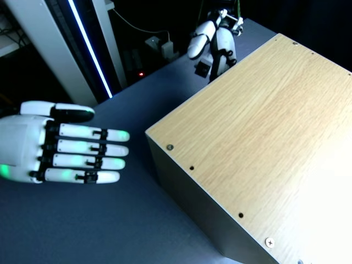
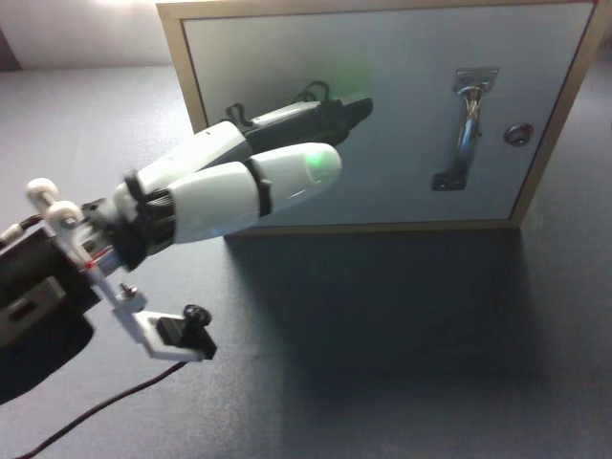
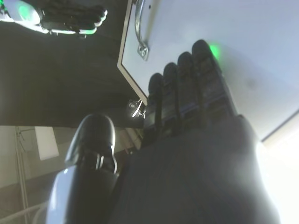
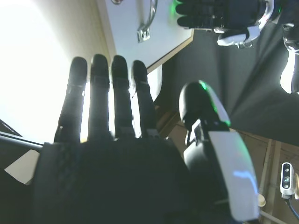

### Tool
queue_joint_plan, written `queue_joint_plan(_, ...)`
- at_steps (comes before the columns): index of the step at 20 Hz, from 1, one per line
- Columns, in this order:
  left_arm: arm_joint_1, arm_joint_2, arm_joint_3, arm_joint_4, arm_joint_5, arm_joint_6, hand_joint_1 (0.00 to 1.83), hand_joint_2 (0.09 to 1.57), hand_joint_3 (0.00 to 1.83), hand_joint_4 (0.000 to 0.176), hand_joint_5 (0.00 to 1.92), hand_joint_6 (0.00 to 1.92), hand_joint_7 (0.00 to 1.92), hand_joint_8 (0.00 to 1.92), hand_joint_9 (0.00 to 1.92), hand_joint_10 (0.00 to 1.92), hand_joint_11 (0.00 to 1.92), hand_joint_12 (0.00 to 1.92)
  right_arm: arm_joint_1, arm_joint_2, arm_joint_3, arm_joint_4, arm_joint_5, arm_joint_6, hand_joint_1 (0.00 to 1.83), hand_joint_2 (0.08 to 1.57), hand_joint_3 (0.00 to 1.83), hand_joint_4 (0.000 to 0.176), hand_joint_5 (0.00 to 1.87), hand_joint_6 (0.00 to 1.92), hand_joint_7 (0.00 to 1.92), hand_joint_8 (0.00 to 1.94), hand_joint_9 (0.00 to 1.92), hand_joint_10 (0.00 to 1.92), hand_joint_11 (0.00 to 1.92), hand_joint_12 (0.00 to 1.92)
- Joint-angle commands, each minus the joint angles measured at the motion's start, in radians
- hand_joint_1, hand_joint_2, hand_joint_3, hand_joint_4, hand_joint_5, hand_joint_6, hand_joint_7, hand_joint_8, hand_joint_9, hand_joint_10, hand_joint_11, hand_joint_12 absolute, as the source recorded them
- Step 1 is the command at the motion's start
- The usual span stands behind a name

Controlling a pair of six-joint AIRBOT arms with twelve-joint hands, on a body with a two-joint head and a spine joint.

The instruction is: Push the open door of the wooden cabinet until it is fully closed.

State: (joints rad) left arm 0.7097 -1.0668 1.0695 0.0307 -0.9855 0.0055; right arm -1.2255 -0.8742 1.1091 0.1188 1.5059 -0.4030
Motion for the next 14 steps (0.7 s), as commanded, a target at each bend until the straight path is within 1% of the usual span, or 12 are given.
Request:
queue_joint_plan(1, 0.006, 0.016, -0.009, -0.005, -0.154, -0.006, 0.00, 1.45, 0.00, 0.000, 0.19, 0.00, 0.19, 0.00, 0.19, 0.00, 0.16, 0.05, 0.005, 0.000, 0.002, 0.026, 0.121, 0.008, 0.09, 1.46, 0.01, 0.000, 0.35, 0.00, 0.34, 0.00, 0.30, 0.00, 0.00, 0.61)
queue_joint_plan(2, 0.023, 0.035, -0.027, -0.003, -0.174, -0.006, 0.00, 1.44, 0.00, 0.000, 0.22, 0.00, 0.23, 0.00, 0.23, 0.00, 0.20, 0.08, 0.005, 0.000, 0.001, 0.026, 0.121, 0.008, 0.09, 1.46, 0.01, 0.000, 0.34, 0.00, 0.33, 0.00, 0.30, 0.00, 0.00, 0.61)
queue_joint_plan(3, 0.035, 0.049, -0.038, -0.003, -0.190, -0.006, 0.00, 1.43, 0.00, 0.000, 0.26, 0.01, 0.28, 0.01, 0.29, 0.00, 0.19, 0.25, 0.005, 0.000, 0.000, 0.026, 0.122, 0.008, 0.10, 1.46, 0.00, 0.000, 0.34, 0.00, 0.33, 0.00, 0.30, 0.00, 0.01, 0.62)
queue_joint_plan(4, 0.062, 0.076, -0.060, -0.007, -0.218, -0.006, 0.00, 1.45, 0.00, 0.000, 0.26, 0.00, 0.29, 0.00, 0.27, 0.00, 0.05, 0.50, 0.005, 0.000, -0.001, 0.027, 0.126, 0.010, 0.10, 1.45, 0.00, 0.000, 0.34, 0.00, 0.33, 0.00, 0.30, 0.00, 0.01, 0.63)
queue_joint_plan(7, 0.147, 0.132, -0.108, -0.064, -0.323, -0.006, 0.00, 1.43, 0.00, 0.000, 0.25, 0.00, 0.22, 0.00, 0.21, 0.00, 0.00, 0.60, 0.005, 0.000, -0.004, 0.036, 0.142, 0.010, 0.14, 1.45, 0.00, 0.000, 0.33, 0.00, 0.32, 0.00, 0.29, 0.00, 0.00, 0.63)
queue_joint_plan(8, 0.175, 0.146, -0.119, -0.089, -0.359, -0.006, 0.00, 1.41, 0.00, 0.000, 0.23, 0.00, 0.23, 0.00, 0.23, 0.01, 0.00, 0.69, 0.005, 0.000, -0.005, 0.044, 0.147, 0.010, 0.16, 1.45, 0.00, 0.000, 0.34, 0.00, 0.33, 0.00, 0.29, 0.00, 0.00, 0.62)
queue_joint_plan(9, 0.198, 0.159, -0.125, -0.112, -0.390, -0.006, 0.00, 1.40, 0.00, 0.011, 0.23, 0.00, 0.26, 0.01, 0.25, 0.01, 0.00, 0.67, 0.005, 0.000, -0.006, 0.051, 0.154, 0.010, 0.21, 1.45, 0.00, 0.000, 0.35, 0.01, 0.35, 0.01, 0.30, 0.00, 0.00, 0.60)
queue_joint_plan(10, 0.219, 0.173, -0.132, -0.134, -0.418, -0.006, 0.00, 1.39, 0.00, 0.027, 0.25, 0.01, 0.26, 0.01, 0.24, 0.00, 0.00, 0.60, 0.005, 0.000, -0.006, 0.057, 0.161, 0.010, 0.21, 1.46, 0.00, 0.000, 0.35, 0.00, 0.34, 0.00, 0.29, 0.00, 0.00, 0.56)
queue_joint_plan(11, 0.243, 0.188, -0.140, -0.159, -0.453, -0.006, 0.00, 1.36, 0.00, 0.010, 0.24, 0.00, 0.23, 0.00, 0.20, 0.00, 0.00, 0.51, 0.005, 0.000, -0.007, 0.063, 0.175, 0.010, 0.22, 1.46, 0.00, 0.000, 0.35, 0.00, 0.33, 0.00, 0.26, 0.00, 0.00, 0.50)
queue_joint_plan(12, 0.266, 0.201, -0.147, -0.183, -0.487, -0.006, 0.00, 1.39, 0.00, 0.000, 0.25, 0.00, 0.25, 0.01, 0.19, 0.00, 0.00, 0.43, 0.005, -0.002, -0.007, 0.069, 0.192, 0.010, 0.24, 1.47, 0.00, 0.000, 0.31, 0.00, 0.27, 0.00, 0.21, 0.00, 0.00, 0.37)
queue_joint_plan(13, 0.291, 0.214, -0.155, -0.209, -0.527, -0.006, 0.00, 1.40, 0.00, 0.000, 0.24, 0.00, 0.22, 0.01, 0.17, 0.00, 0.00, 0.35, 0.005, -0.002, -0.007, 0.073, 0.211, 0.010, 0.25, 1.46, 0.00, 0.000, 0.30, 0.00, 0.23, 0.00, 0.16, 0.00, 0.00, 0.27)
queue_joint_plan(14, 0.316, 0.225, -0.160, -0.238, -0.569, -0.006, 0.02, 1.42, 0.01, 0.000, 0.18, 0.01, 0.15, 0.01, 0.08, 0.01, 0.00, 0.07, 0.005, -0.003, -0.006, 0.075, 0.232, 0.010, 0.27, 1.45, 0.00, 0.000, 0.31, 0.00, 0.27, 0.00, 0.19, 0.00, 0.00, 0.33)
